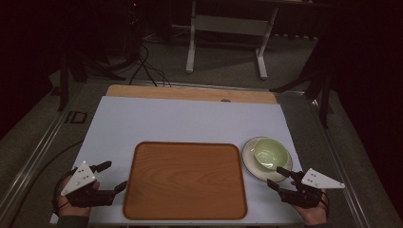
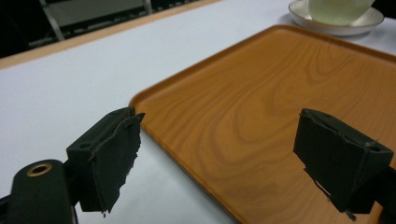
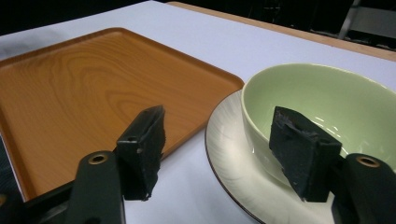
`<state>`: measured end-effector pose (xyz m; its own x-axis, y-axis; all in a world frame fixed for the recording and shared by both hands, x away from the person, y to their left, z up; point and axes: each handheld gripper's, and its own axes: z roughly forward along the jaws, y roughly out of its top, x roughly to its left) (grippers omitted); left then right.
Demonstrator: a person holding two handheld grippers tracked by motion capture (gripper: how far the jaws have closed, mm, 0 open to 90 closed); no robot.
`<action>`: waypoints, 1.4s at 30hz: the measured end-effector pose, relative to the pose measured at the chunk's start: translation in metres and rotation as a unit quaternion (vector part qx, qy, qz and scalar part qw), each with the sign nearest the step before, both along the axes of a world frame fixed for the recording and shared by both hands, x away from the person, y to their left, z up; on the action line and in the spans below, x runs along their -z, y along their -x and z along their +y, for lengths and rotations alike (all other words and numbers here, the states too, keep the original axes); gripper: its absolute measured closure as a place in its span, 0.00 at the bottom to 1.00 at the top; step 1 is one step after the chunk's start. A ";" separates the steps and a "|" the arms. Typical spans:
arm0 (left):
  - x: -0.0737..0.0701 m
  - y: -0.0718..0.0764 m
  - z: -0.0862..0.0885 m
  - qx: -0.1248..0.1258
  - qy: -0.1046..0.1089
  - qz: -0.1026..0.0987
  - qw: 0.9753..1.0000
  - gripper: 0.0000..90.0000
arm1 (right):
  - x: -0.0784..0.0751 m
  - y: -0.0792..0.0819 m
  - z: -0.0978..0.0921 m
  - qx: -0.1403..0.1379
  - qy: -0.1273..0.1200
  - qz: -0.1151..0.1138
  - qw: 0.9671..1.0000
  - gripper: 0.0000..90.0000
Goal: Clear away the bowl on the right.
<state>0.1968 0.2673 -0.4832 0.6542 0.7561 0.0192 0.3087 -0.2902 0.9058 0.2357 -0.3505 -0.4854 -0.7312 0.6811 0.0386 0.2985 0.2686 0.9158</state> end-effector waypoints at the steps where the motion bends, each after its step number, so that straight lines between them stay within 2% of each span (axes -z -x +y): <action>1: 0.000 0.000 0.000 0.000 0.001 -0.001 1.000 0.16 | 0.000 0.000 0.000 -0.001 0.000 0.000 1.000 0.41; 10: -0.001 0.001 0.002 -0.004 0.002 -0.009 1.000 0.17 | -0.001 0.000 -0.001 0.006 -0.005 -0.002 1.000 0.41; 26: 0.000 -0.003 0.003 -0.008 0.001 -0.011 1.000 0.17 | -0.005 0.002 -0.003 0.022 -0.010 -0.004 1.000 0.42; 30: 0.001 -0.004 0.003 -0.011 0.000 -0.011 1.000 0.17 | -0.007 -0.001 -0.002 0.021 -0.014 -0.001 1.000 0.42; 37: 0.003 -0.006 0.003 -0.012 -0.003 -0.008 1.000 0.17 | -0.012 -0.006 0.000 0.015 -0.003 -0.001 1.000 0.41; 42: 0.003 -0.007 0.005 -0.011 -0.003 -0.007 1.000 0.17 | -0.017 -0.012 -0.002 0.023 -0.004 -0.010 1.000 0.41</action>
